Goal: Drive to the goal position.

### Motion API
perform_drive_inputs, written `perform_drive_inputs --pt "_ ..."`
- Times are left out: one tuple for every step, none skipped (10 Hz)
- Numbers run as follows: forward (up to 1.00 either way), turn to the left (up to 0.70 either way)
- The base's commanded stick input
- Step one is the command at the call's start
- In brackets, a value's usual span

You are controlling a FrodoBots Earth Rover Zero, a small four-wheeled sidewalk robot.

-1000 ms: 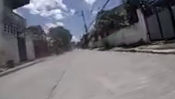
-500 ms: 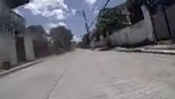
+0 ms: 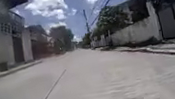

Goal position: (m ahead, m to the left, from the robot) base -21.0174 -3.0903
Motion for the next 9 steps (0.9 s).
perform_drive_inputs --pt "0.85 0.00" --pt "0.85 0.00" --pt "0.85 0.00" --pt "0.85 0.00" --pt "0.85 0.00" --pt "0.00 -0.75" --pt "0.00 -0.85" --pt "0.00 -0.85" --pt "0.00 -0.85"
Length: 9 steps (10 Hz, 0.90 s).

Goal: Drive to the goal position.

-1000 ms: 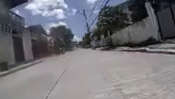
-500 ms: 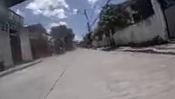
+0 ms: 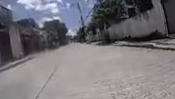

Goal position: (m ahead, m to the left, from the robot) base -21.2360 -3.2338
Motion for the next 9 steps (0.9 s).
perform_drive_inputs --pt "0.00 -0.85" --pt "0.00 -0.85" --pt "0.00 -0.85" --pt "0.00 -0.85" --pt "0.00 -0.85" --pt "0.00 -0.85" --pt "0.00 -0.85" --pt "0.00 -0.85" --pt "0.00 -0.85"
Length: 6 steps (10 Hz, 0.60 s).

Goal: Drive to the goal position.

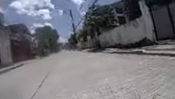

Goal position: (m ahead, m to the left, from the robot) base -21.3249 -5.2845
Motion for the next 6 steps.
perform_drive_inputs --pt "0.00 -0.85" --pt "0.00 -0.85" --pt "0.00 -0.85" --pt "0.00 -0.85" --pt "0.00 -0.85" --pt "0.00 -0.85"
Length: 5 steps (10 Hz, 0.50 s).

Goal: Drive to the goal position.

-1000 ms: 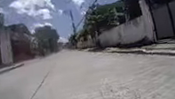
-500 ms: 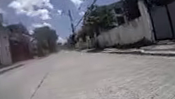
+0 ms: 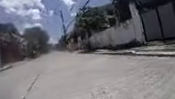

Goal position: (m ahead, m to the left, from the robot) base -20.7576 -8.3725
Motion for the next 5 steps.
perform_drive_inputs --pt "0.00 -0.85" --pt "0.00 -0.85" --pt "0.00 -0.85" --pt "0.00 -0.85" --pt "0.00 -0.85"
